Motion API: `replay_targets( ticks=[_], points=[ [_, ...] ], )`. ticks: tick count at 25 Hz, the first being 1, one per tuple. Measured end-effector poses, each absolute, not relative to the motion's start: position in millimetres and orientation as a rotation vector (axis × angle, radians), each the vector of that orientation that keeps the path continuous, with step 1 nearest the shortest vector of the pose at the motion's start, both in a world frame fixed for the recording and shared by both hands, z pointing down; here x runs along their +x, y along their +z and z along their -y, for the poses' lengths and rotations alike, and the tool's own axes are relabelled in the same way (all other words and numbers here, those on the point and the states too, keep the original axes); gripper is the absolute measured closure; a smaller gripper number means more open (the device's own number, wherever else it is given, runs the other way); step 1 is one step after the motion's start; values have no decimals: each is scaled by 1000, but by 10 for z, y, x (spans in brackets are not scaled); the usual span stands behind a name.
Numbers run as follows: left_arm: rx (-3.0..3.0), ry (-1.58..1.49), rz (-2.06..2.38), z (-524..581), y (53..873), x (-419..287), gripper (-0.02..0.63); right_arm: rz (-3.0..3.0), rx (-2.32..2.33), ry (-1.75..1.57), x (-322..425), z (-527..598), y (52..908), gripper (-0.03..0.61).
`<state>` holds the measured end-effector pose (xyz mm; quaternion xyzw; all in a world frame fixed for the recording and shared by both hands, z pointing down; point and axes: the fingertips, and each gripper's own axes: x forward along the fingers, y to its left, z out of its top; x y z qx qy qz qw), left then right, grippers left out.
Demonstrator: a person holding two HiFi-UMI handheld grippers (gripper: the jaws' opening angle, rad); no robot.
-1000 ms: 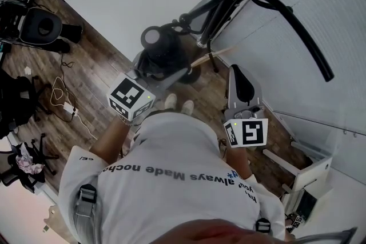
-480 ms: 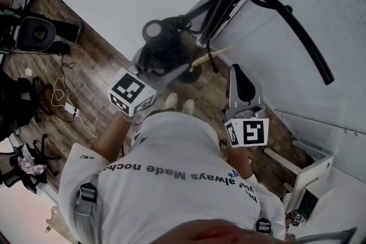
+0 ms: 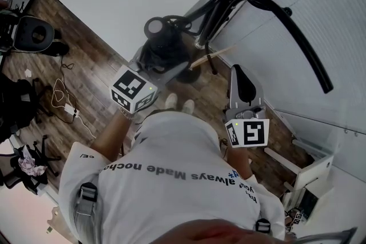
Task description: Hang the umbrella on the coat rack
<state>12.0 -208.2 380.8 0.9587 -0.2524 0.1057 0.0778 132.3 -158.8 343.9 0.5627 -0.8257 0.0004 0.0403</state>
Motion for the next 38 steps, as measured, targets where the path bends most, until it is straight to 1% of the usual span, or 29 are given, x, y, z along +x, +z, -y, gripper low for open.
replay_targets(
  ticks=[20,38],
  points=[
    [2838,384,730,2488,4074,351,330,2502,1759,14,1450,1681,3435,577],
    [2828,592,685,2481,4582,530,328,2503,1761,20,1465,1725,3473,577]
  ],
)
